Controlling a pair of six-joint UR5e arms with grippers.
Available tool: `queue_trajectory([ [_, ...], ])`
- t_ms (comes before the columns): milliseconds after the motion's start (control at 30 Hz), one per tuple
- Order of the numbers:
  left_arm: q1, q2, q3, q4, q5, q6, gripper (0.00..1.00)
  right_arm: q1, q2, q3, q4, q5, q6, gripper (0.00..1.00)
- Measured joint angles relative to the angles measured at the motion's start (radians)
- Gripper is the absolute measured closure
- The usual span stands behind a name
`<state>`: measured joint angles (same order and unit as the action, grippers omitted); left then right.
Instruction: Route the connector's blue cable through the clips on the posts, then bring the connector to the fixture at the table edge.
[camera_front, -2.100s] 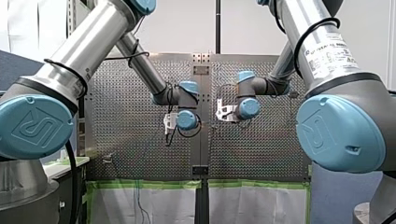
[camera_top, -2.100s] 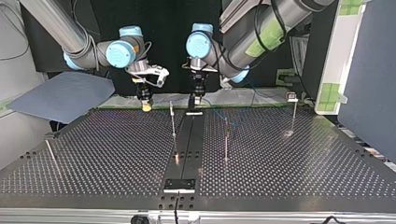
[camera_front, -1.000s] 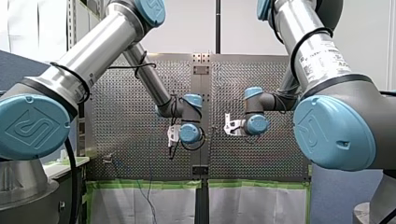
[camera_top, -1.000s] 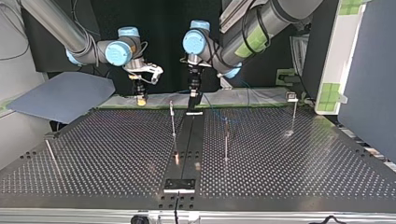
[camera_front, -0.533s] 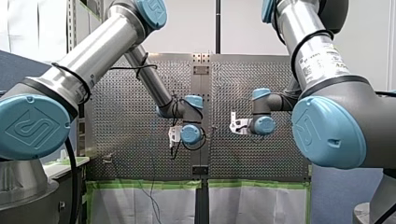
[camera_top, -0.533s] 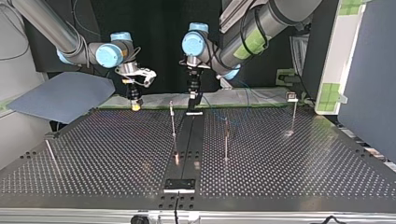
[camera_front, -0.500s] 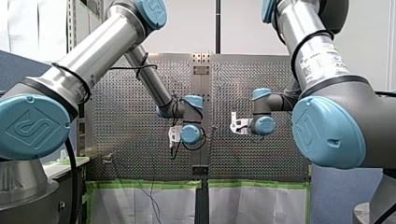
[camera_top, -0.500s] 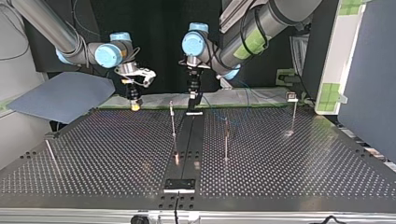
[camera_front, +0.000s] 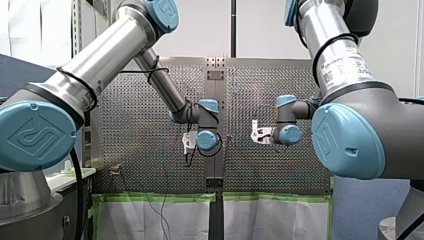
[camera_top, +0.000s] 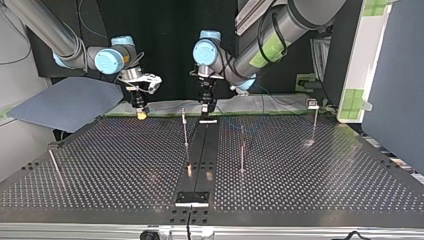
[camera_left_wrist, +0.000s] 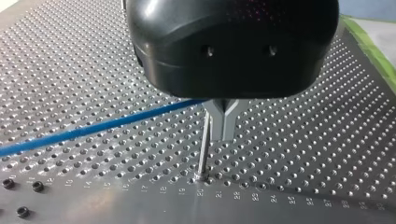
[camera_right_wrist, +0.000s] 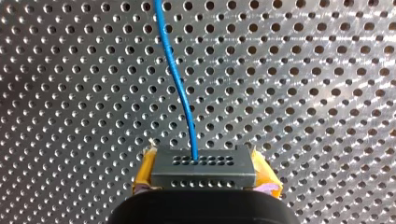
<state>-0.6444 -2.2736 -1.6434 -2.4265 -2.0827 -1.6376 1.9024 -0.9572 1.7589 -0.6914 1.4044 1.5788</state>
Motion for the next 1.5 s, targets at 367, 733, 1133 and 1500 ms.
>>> queue_trajectory([
  [367, 0.009, -0.017, 0.041, -0.029, 0.015, -0.008, 1.0, -0.029, 0.0, 0.0, 0.005, -0.001, 0.001, 1.0],
  [733, 0.022, -0.017, 0.051, -0.031, 0.028, -0.015, 1.0, -0.033, 0.001, 0.0, 0.0, -0.015, 0.001, 1.0],
  [1133, 0.042, -0.018, 0.055, -0.043, 0.046, -0.033, 1.0, -0.033, 0.0, 0.0, 0.001, -0.017, 0.0, 1.0],
  [1500, 0.052, -0.018, 0.09, -0.062, 0.078, -0.072, 1.0, -0.033, 0.0, 0.0, 0.0, -0.016, -0.001, 1.0],
])
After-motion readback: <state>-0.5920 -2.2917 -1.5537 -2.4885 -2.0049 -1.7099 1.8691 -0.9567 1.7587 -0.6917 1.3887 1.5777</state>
